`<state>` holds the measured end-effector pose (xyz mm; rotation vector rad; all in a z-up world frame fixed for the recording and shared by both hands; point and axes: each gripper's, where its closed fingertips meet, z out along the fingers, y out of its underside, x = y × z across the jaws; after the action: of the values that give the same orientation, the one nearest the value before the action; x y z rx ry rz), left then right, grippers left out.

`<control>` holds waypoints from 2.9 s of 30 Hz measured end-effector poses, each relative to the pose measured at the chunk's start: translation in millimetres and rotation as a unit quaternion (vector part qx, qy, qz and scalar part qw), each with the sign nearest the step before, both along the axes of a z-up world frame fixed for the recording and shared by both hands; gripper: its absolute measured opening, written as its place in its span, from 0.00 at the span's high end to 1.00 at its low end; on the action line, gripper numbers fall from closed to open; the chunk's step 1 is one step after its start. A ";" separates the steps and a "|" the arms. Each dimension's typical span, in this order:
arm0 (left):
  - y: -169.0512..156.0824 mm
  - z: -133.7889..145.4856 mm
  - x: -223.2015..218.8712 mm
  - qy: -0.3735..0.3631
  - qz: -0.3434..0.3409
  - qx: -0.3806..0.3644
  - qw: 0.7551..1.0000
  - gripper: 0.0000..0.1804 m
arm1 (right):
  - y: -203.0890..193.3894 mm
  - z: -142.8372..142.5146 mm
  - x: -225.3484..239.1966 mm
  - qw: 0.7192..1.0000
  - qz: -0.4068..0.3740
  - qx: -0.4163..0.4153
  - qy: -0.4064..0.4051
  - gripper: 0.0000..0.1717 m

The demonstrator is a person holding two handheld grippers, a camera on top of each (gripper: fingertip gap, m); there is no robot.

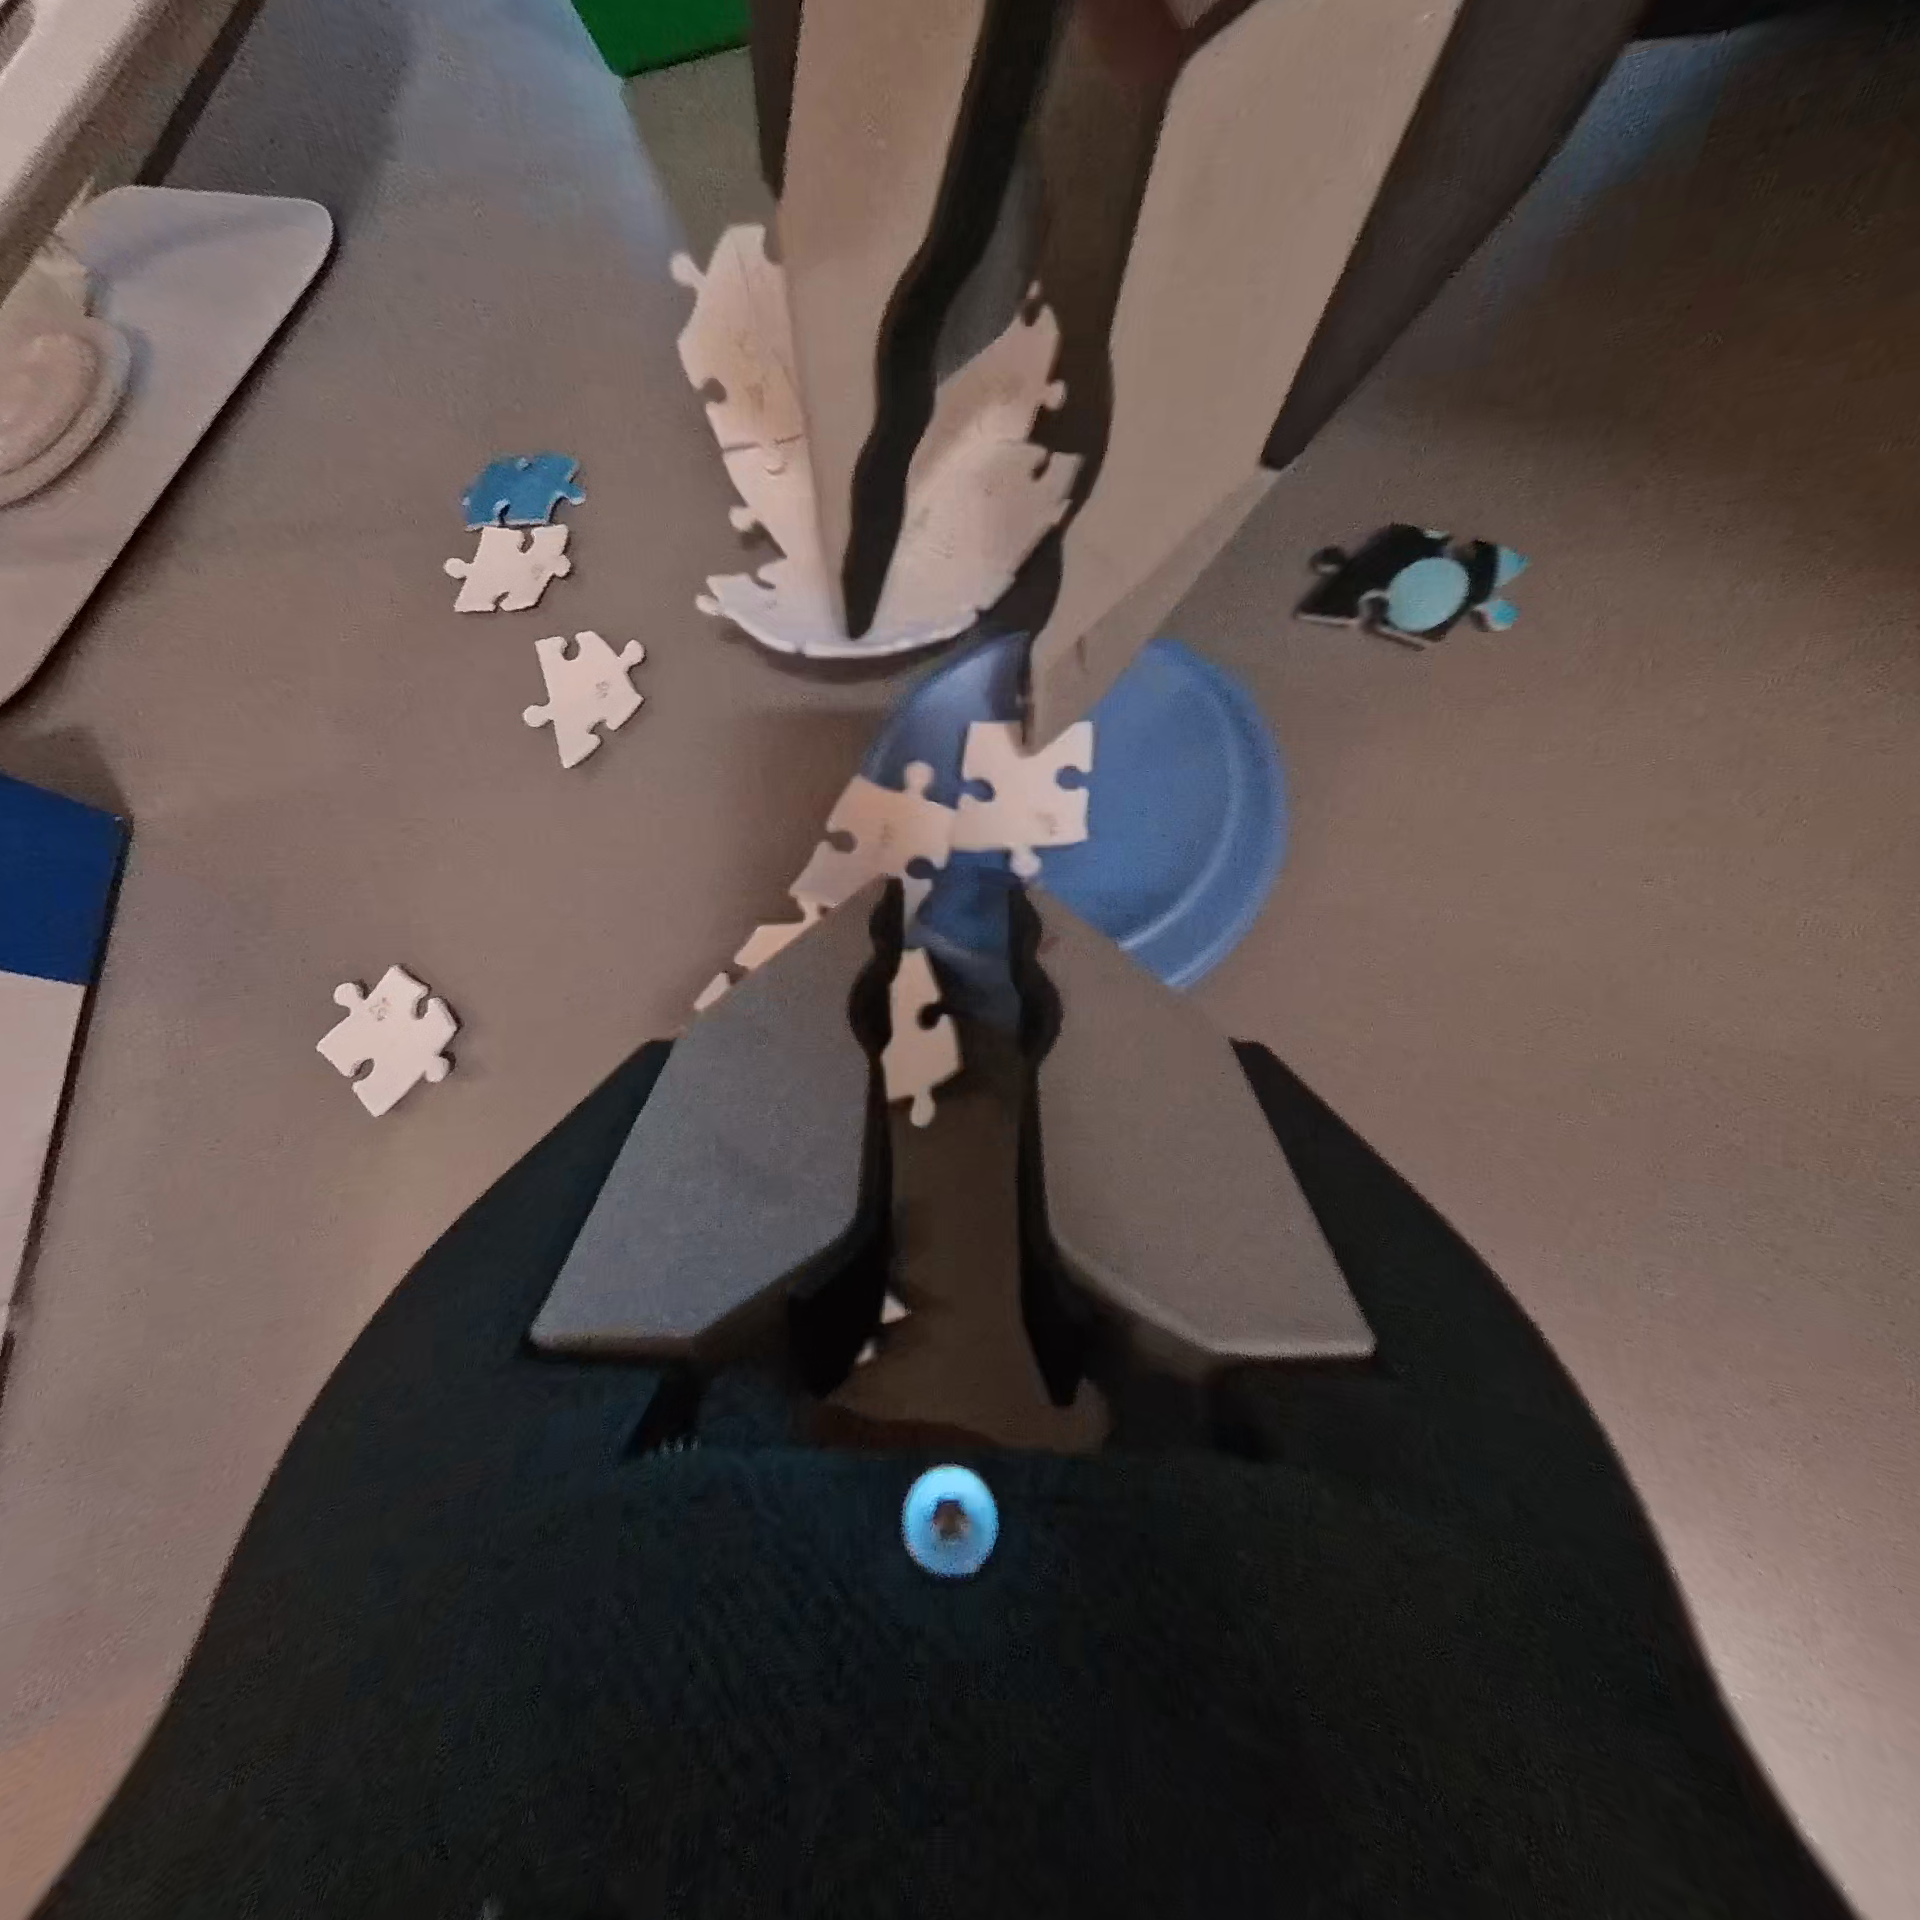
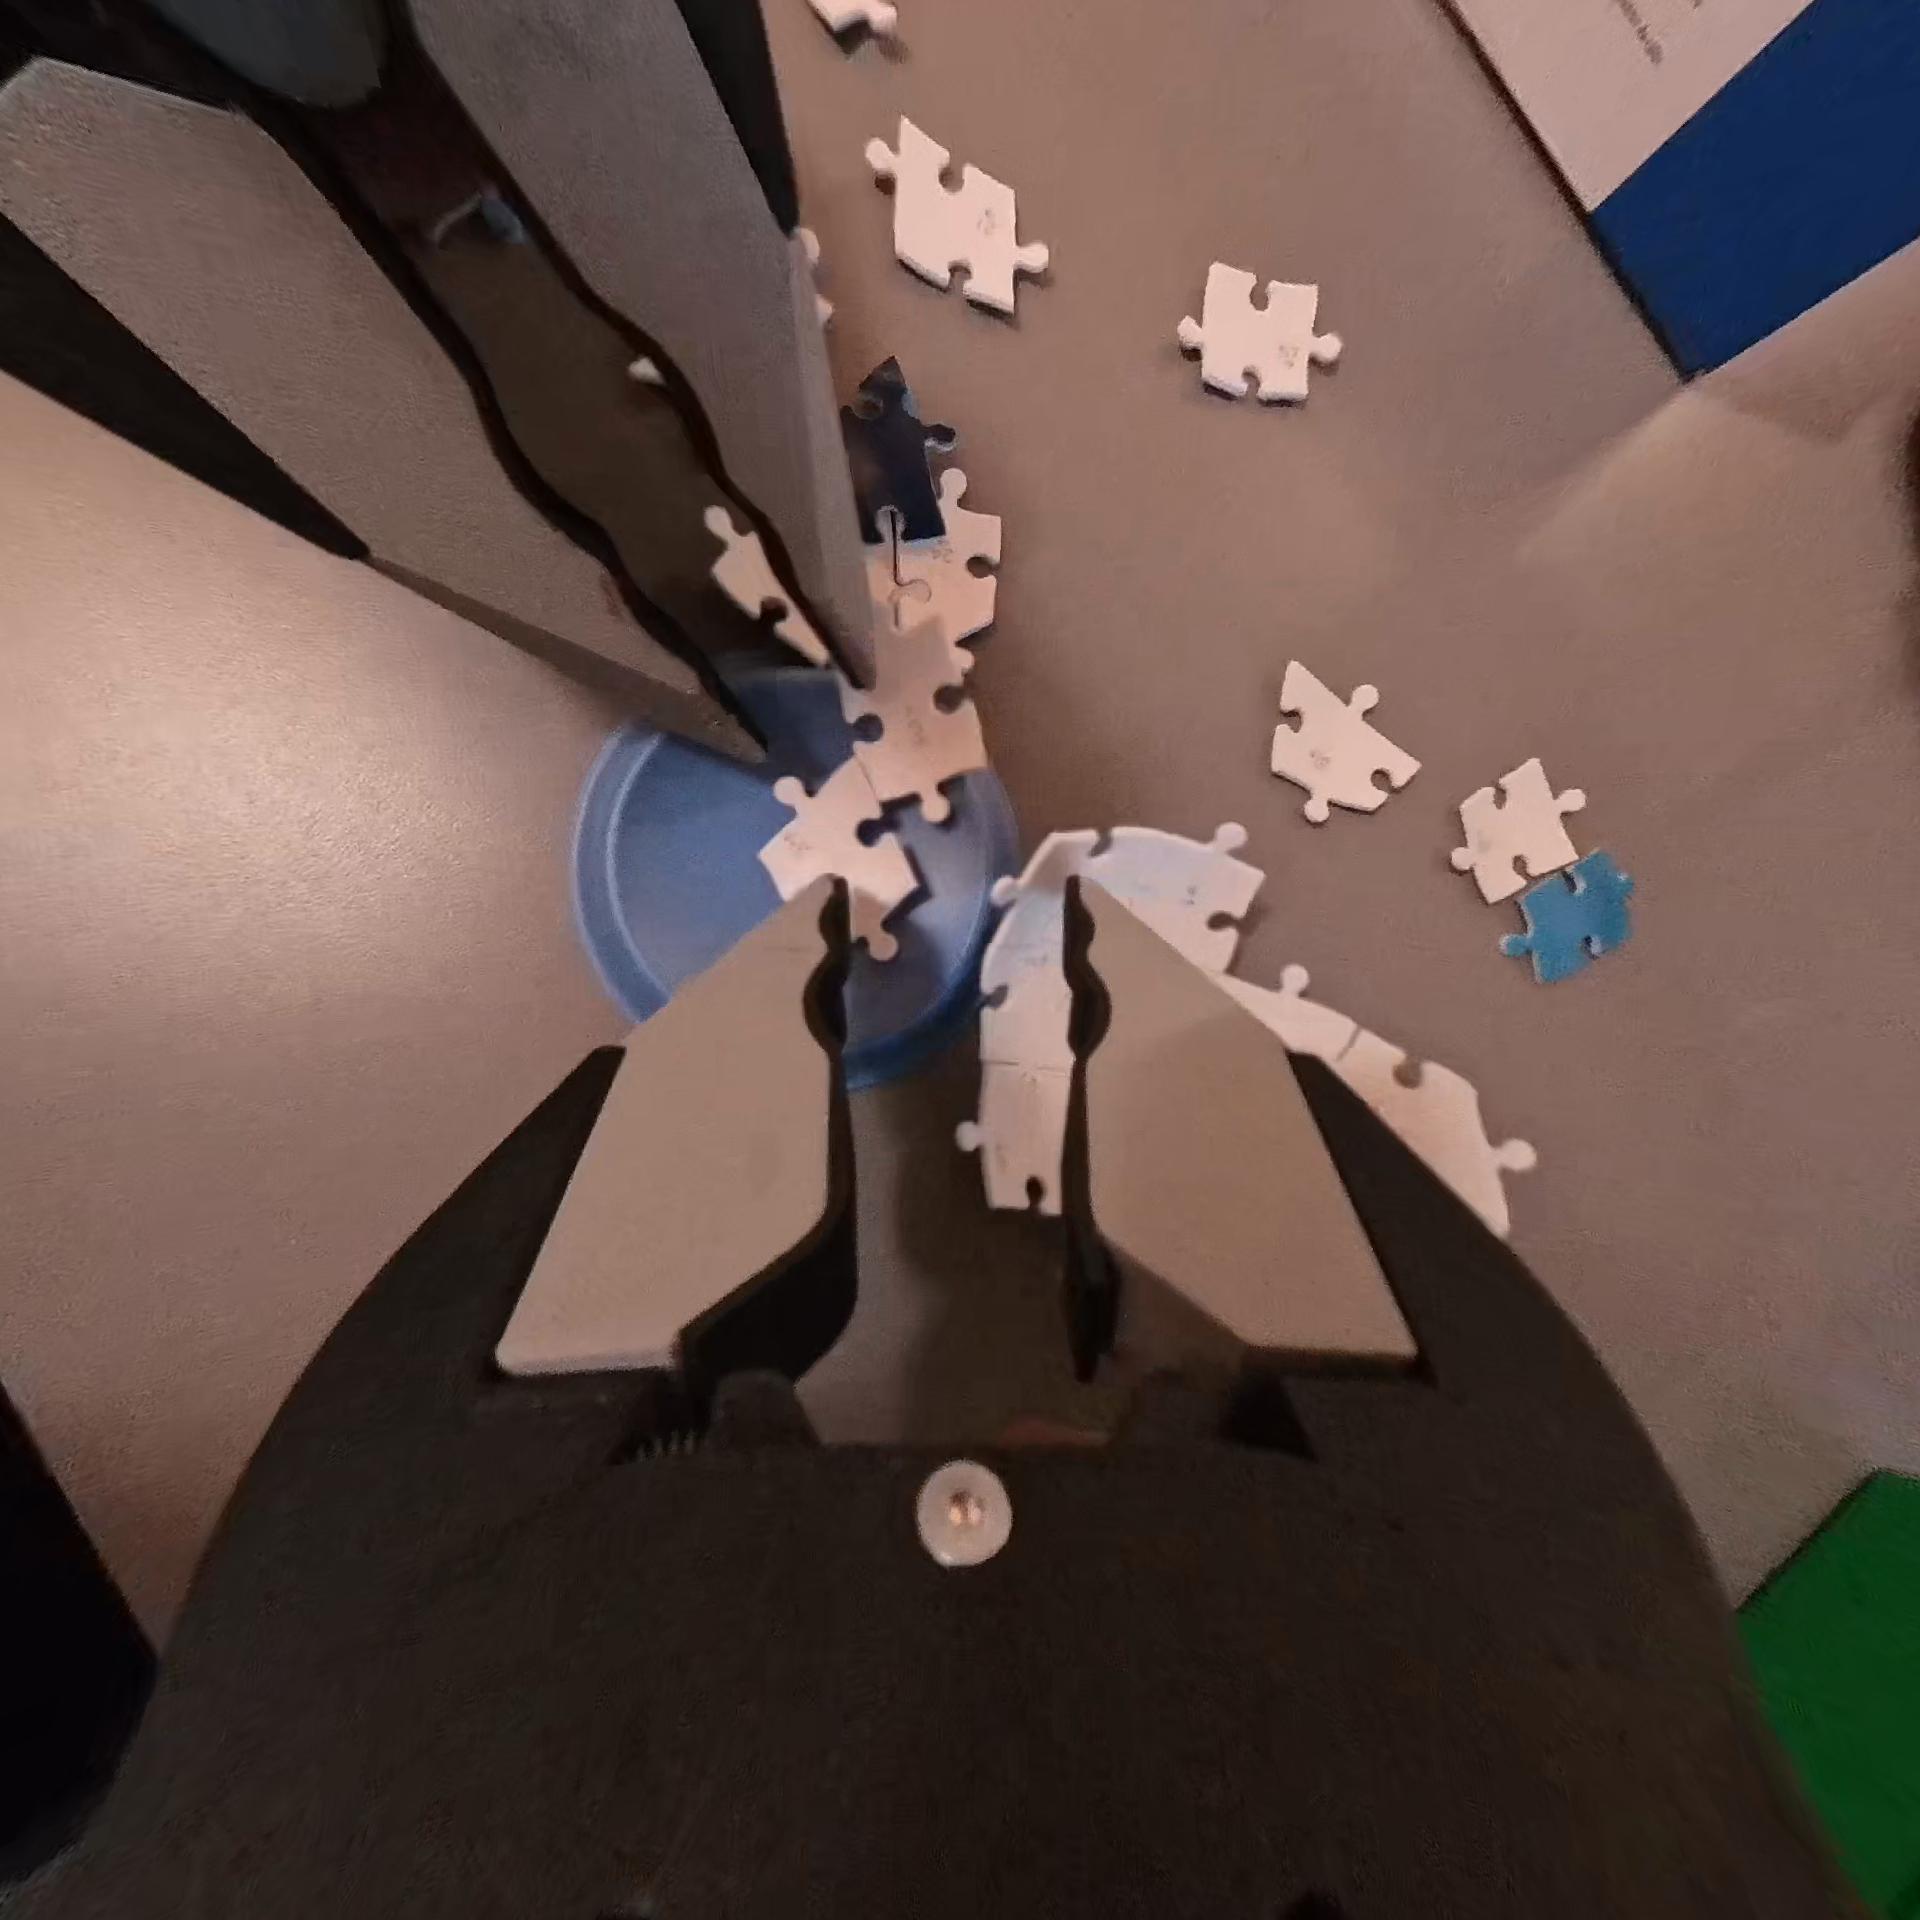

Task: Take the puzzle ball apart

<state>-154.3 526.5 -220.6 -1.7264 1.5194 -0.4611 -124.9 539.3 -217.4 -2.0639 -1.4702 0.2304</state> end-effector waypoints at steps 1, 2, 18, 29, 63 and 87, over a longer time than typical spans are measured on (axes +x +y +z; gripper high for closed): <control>3.3 0.3 -0.5 0.001 0.009 0.004 1.000 0.88 | -4.1 -0.3 -1.6 1.000 0.006 -0.009 0.004 0.82; 5.3 -0.3 -0.6 0.005 0.013 0.009 1.000 0.87 | -8.3 -2.6 -4.2 1.000 0.012 -0.022 0.009 0.80; 11.2 -5.5 13.9 0.044 -0.005 0.021 0.999 0.80 | -2.2 -11.4 -8.5 0.998 0.045 0.013 0.031 0.78; 37.0 7.8 18.1 0.044 0.021 0.097 0.994 0.84 | 21.0 23.0 18.8 0.993 -0.007 0.037 0.108 1.00; 68.9 85.1 36.7 -0.157 0.112 0.162 0.968 0.98 | 51.4 93.2 46.3 0.939 -0.083 0.063 0.329 1.00; -49.5 119.7 47.1 -0.327 -0.236 -0.029 0.915 0.98 | -49.4 111.0 15.0 0.908 0.228 0.050 0.347 0.97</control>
<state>-107.2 477.0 -101.0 -1.0500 1.3968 -1.2082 -109.9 489.8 -106.4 -1.3024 -1.4183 0.9467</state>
